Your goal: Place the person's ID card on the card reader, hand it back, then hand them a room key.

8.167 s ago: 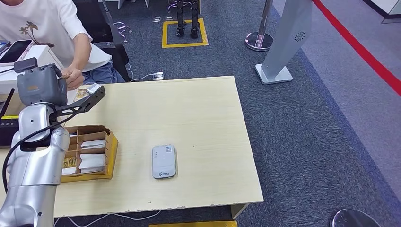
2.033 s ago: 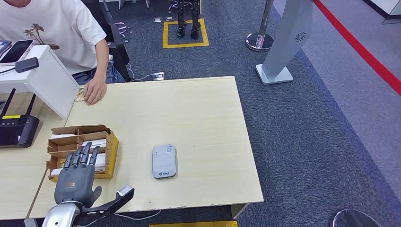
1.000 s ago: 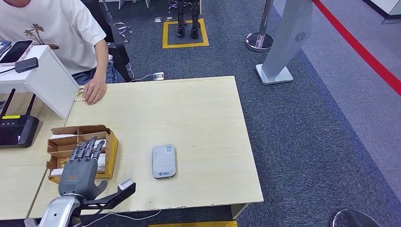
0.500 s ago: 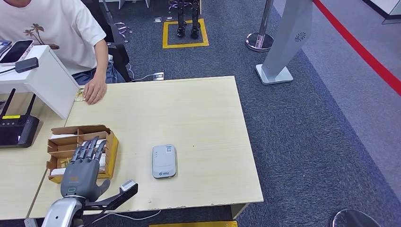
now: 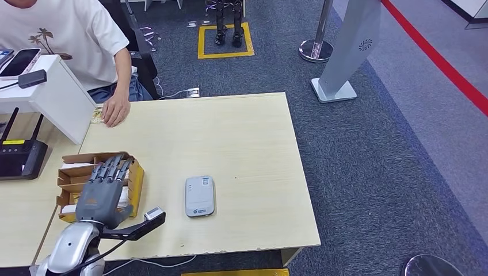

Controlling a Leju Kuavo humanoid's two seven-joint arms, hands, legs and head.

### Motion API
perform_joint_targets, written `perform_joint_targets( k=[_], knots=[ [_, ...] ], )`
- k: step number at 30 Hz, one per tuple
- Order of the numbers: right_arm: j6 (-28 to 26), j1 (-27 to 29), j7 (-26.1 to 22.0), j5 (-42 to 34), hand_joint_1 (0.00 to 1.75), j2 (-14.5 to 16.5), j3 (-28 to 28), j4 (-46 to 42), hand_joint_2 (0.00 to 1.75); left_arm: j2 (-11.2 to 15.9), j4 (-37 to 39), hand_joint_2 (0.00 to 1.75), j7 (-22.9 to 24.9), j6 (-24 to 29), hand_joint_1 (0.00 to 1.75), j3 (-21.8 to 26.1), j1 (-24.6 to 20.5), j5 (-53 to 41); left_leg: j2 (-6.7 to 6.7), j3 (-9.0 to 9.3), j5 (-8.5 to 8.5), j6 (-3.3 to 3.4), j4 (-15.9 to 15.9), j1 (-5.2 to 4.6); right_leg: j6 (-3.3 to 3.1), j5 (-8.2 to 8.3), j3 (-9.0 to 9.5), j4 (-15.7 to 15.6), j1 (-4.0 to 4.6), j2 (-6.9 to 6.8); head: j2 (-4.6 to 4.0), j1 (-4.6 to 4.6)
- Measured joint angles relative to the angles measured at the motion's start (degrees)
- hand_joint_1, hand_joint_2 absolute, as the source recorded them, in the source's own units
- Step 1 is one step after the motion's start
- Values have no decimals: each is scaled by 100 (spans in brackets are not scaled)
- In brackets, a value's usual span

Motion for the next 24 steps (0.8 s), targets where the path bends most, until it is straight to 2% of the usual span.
perform_joint_targets(
  k=[6, 24],
  knots=[
    [-2, -1, -1, 51, 0, -9, 60, 0, 0, 52, 251, 175, -1, 0, 0, 0, -248, -4, 1, 0, 0, 0, 0, -1, 0, 0, 0, 0, 0, 1, 0, 1],
    [11, -2, -56, 39, 0, -14, 70, -9, 0, 55, 429, 175, -119, 56, 0, 2, -383, 44, 1, 0, 0, 0, 0, 0, 0, 0, 0, 0, 0, 1, 0, -1]
  ],
)
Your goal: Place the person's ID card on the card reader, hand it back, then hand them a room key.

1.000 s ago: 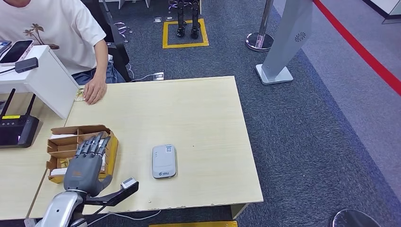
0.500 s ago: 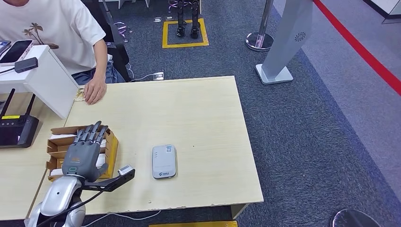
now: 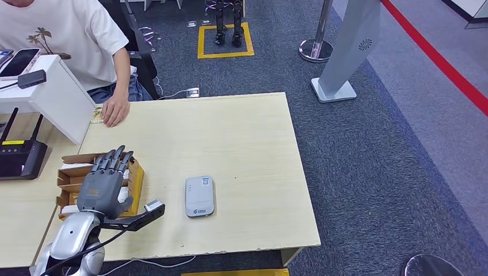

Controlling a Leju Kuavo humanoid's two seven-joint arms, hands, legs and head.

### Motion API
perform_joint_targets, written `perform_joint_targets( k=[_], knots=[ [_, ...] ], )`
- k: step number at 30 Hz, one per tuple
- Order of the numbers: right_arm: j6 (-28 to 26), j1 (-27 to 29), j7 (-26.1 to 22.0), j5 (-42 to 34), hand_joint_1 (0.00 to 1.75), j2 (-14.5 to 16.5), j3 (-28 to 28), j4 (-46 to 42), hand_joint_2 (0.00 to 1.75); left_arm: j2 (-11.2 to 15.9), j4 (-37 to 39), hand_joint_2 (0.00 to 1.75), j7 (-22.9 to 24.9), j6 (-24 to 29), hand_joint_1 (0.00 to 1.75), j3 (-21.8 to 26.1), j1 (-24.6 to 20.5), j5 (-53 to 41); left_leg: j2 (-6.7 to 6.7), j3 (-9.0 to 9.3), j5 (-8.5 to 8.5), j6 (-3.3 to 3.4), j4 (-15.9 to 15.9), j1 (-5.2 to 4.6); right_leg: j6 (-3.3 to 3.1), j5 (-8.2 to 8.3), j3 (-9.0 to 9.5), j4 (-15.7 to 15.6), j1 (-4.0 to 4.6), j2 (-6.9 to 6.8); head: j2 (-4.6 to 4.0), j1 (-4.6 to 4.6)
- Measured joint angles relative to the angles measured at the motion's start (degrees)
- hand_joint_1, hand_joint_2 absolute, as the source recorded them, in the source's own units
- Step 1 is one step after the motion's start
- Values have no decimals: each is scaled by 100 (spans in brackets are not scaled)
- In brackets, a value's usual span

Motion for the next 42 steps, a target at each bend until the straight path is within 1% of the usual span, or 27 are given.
perform_joint_targets(
  k=[10, 13, 16, 20, 26, 33, 42],
  knots=[
    [4, 0, -48, -12, 0, 0, 0, 0, 0, -49, -23, 175, -66, -19, 0, -1, 59, 197, 0, 0, 0, 0, 0, 0, 0, 0, 0, 0, 0, 0, 0, 2],
    [3, 1, -45, -55, 0, 0, -1, 0, 0, -73, -77, 175, -48, -37, 0, -12, 154, 217, 1, 0, 0, 0, 0, 0, 0, 0, 0, 0, 0, 1, 0, 2],
    [-2, 3, -31, -106, 0, 4, -7, 0, 0, -159, -244, 175, 45, -29, 0, -52, 382, 238, 2, 0, -1, 0, 0, 0, 0, -1, 0, 0, 0, 2, 0, 1],
    [-15, 5, 14, -140, 0, 22, -19, 0, 0, -355, -583, 175, 150, 17, 0, -91, 802, 291, 2, -1, -6, 1, 0, -1, 4, -3, 0, -1, 0, 2, 0, 2],
    [-27, 6, 22, -194, 0, 64, -50, -3, 0, -592, -1025, 175, 196, 103, 0, -159, 1301, 341, 1, 0, -9, 0, 0, -1, 7, -6, 0, -2, 0, 0, 0, 1],
    [-32, 10, 79, -208, 0, 95, -112, -41, 0, -707, -1407, 175, 243, 119, 0, -203, 1694, 350, 1, 1, -9, 0, 0, 0, 6, -6, 0, -1, 0, 1, 0, 1],
    [-57, 15, 115, -210, 0, 118, -158, -92, 0, -691, -1846, 175, 554, 117, 0, -286, 2115, 161, 0, 0, -11, -3, 0, 0, 5, -7, 1, -2, 0, 0, 0, 1]
  ],
)
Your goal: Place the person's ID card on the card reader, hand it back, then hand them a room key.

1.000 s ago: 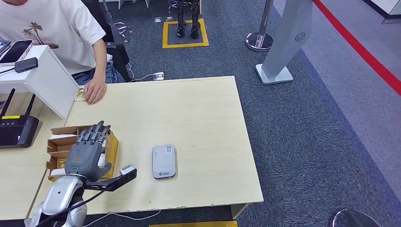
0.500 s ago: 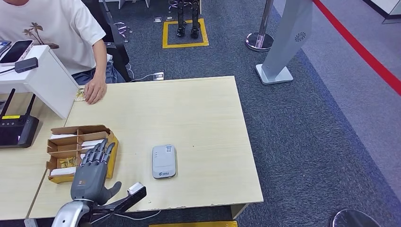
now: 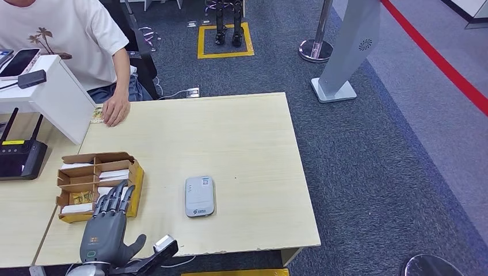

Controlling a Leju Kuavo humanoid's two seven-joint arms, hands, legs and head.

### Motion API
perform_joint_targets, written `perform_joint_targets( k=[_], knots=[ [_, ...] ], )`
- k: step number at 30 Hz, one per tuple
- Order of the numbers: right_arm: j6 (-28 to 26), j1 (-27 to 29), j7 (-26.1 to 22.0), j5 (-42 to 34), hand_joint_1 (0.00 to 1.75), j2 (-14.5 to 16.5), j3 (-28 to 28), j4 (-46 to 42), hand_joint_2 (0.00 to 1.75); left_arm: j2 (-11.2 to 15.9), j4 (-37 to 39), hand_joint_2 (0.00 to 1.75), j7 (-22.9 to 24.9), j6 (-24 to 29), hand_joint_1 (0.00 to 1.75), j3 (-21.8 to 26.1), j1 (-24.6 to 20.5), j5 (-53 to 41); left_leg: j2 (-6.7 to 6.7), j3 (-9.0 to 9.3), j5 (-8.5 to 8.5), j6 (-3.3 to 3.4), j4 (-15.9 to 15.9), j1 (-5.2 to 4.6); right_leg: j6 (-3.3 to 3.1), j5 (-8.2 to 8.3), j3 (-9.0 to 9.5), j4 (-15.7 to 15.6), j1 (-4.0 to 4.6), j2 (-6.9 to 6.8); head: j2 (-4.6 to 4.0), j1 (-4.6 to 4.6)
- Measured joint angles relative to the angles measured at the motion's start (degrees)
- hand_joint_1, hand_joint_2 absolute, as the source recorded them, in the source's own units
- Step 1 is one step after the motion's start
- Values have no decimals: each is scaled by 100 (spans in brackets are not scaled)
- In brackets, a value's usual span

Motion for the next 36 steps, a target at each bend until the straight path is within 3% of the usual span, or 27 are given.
perform_joint_targets(
  k=[10, 22, 30, 36],
  knots=[
    [0, 2, -5, 45, 0, 0, -1, -4, 0, 22, -169, 175, -42, -15, 0, 289, 47, -192, -1, 1, 1, 0, 0, 1, 0, 0, 2, 0, 0, -2, 0, 0],
    [25, -3, -69, 230, 0, 0, 18, -4, 0, -160, -92, 175, -519, -228, 0, 2003, -375, -530, -1, 1, 1, -1, -1, 1, -1, 0, 2, 1, 0, -1, 0, 1],
    [33, -7, -96, 256, 0, 0, 61, -4, 0, -191, 118, 175, -615, -315, 0, 2691, -649, -551, -1, 1, 1, -1, -1, 1, -1, 0, 2, 1, 0, -1, 0, 0],
    [33, -9, -108, 313, 0, 0, 90, -4, 0, -216, 267, 175, -680, -340, 0, 2888, -826, -557, -1, 1, 1, -1, -1, 1, -1, 0, 2, 1, 0, -1, 0, 0]
  ],
)
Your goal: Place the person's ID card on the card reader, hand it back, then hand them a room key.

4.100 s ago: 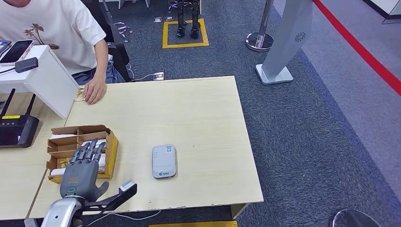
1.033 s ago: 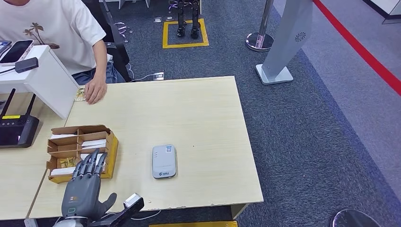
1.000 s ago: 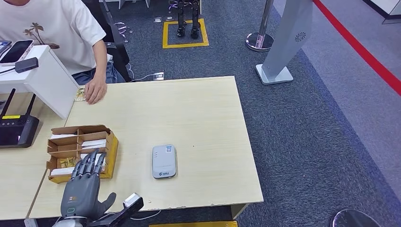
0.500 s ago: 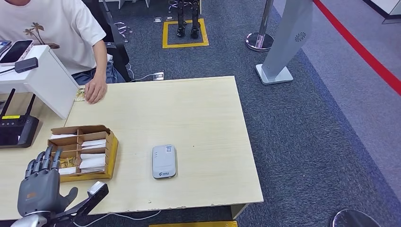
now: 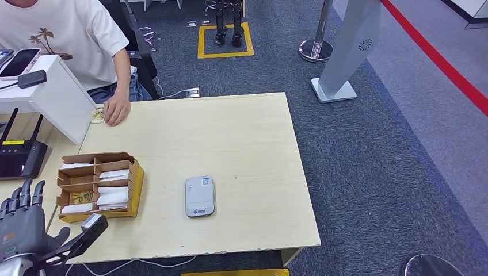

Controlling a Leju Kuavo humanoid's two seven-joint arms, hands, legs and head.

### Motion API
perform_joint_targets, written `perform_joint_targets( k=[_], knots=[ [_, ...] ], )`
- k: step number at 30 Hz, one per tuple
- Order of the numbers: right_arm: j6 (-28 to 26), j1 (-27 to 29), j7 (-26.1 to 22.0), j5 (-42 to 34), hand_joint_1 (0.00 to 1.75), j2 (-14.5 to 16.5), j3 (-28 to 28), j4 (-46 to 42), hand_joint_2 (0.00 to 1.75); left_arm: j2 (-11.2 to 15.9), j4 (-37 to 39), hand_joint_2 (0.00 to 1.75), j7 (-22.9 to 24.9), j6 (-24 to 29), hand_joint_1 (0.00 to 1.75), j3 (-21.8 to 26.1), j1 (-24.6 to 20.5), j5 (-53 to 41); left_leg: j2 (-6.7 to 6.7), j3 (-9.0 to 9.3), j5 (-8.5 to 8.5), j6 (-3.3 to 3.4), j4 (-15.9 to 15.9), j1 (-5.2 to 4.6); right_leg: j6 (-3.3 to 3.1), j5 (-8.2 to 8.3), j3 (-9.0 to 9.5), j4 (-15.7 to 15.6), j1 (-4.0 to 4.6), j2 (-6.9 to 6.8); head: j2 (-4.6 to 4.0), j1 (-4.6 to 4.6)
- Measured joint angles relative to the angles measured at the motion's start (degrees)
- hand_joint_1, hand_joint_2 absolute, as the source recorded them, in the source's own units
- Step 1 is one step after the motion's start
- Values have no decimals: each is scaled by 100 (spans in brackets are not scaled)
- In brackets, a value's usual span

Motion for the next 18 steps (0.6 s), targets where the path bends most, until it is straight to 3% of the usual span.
perform_joint_targets(
  k=[18],
  knots=[
    [19, -24, -114, 35, 0, -1, 67, 0, 0, 1, 519, 175, -151, -208, 0, -92, -296, 255, 1, 2, 0, -1, 0, 0, 0, 0, -1, 0, 0, 2, 0, 0]
  ],
)
